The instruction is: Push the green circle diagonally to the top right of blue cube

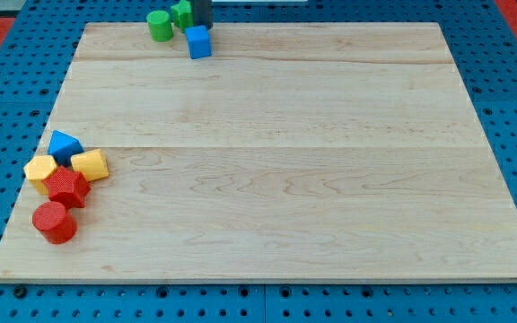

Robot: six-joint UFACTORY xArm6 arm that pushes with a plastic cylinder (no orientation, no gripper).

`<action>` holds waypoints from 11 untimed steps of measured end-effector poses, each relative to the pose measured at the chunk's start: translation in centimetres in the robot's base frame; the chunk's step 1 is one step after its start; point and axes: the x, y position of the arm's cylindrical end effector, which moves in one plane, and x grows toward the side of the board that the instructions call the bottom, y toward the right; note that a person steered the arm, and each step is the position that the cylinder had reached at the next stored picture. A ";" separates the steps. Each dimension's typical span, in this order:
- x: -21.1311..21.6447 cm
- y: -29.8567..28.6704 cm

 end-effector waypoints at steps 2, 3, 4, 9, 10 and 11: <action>7.6 -7.2; 4.6 -14.7; -0.3 -14.4; 11.1 14.1; 13.0 18.4; 11.0 8.6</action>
